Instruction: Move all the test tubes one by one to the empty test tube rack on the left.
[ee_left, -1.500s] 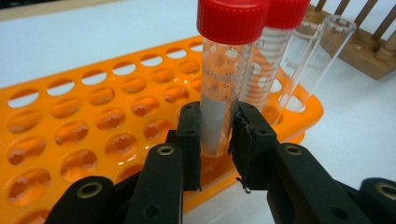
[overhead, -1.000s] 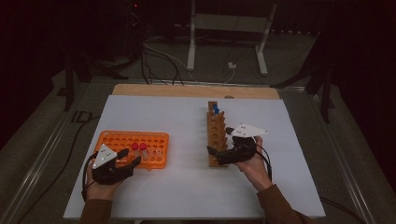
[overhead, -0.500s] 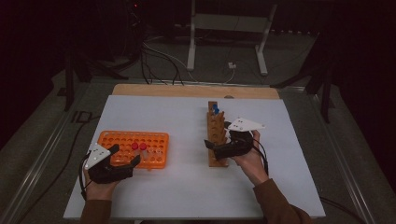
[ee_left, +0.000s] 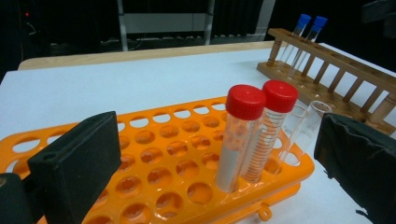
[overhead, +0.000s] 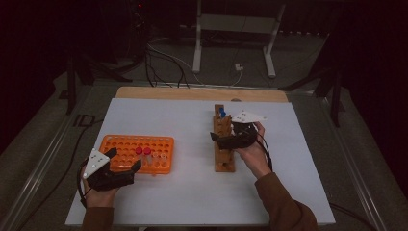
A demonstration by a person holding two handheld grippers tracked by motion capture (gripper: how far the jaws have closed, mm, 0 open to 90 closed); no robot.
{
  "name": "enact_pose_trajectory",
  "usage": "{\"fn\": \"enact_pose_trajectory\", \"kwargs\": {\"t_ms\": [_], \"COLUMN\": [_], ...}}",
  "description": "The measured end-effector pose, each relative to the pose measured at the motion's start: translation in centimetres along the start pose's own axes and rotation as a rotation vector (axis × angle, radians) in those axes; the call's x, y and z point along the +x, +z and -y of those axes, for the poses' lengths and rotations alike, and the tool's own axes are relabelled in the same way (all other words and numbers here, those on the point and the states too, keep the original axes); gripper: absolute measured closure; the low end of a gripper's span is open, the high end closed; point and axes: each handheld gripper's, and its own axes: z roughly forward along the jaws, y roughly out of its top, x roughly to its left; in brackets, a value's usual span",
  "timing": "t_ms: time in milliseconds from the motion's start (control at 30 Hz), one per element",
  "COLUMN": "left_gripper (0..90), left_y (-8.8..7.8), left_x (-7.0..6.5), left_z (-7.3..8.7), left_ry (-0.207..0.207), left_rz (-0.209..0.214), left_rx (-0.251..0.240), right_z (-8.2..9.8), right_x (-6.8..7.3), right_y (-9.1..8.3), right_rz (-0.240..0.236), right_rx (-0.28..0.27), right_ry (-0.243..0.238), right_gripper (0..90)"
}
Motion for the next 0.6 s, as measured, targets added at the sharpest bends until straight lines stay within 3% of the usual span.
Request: {"fn": "enact_pose_trajectory", "kwargs": {"t_ms": [200, 433, 600], "left_gripper": [1.1, 1.1, 1.1], "left_y": [0.0, -0.2, -0.2], "left_x": [0.0, 0.1, 0.2], "left_z": [0.1, 0.3, 0.3], "left_ry": [-0.014, -0.03, -0.036], "left_rz": [-0.01, -0.015, -0.013], "left_rx": [-0.009, -0.015, -0.017], "right_z": [-0.5, -0.5, -0.2], "right_x": [-1.4, -2.4, -3.1], "right_y": [1.6, 3.7, 4.7], "right_rz": [0.033, 0.127, 0.143], "right_rx": [0.013, 0.066, 0.082], "right_ry": [0.049, 0.064, 0.099], "right_gripper": [11.0, 35.2, 60.9]}}
